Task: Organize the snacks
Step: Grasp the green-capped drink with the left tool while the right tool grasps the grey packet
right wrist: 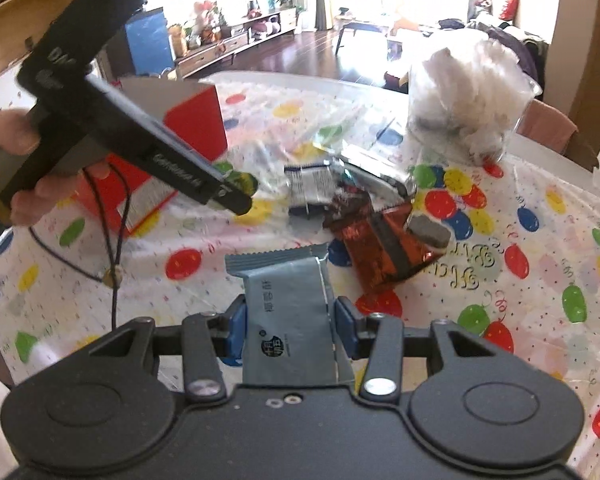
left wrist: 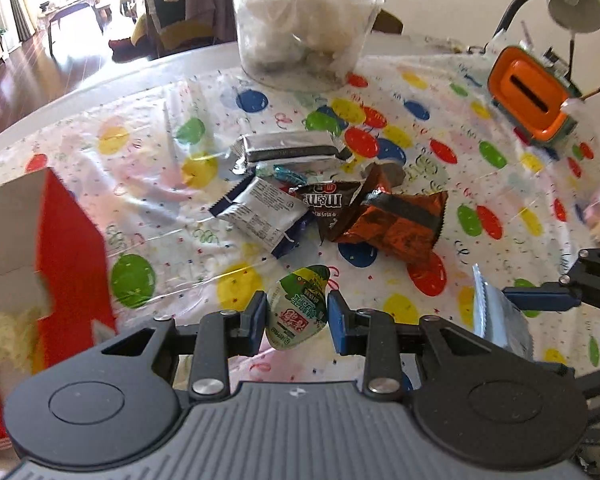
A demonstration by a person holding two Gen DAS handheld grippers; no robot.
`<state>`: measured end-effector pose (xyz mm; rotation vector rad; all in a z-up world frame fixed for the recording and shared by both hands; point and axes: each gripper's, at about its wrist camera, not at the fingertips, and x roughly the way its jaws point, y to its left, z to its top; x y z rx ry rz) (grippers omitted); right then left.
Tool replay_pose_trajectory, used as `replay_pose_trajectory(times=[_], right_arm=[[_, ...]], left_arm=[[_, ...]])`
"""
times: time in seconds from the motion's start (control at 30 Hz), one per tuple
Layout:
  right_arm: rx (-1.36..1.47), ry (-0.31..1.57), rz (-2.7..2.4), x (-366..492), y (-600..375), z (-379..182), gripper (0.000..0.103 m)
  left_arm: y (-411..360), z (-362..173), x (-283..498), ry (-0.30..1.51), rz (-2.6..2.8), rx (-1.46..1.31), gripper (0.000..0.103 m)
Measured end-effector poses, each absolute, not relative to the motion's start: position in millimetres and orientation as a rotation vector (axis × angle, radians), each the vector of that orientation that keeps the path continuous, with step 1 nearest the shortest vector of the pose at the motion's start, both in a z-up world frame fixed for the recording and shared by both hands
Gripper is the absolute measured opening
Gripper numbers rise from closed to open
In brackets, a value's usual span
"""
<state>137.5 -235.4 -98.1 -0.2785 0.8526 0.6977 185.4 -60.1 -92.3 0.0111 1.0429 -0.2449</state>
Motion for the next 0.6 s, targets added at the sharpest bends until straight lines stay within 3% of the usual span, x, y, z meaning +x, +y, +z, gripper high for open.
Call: replay_pose_trajectory(times=[0.6], right_arm=[[-0.169,0.786,0.653,113,-152,-34,0.044]], left_arm=[[38,-20,131,0.917,-0.167,-0.055,0.031]])
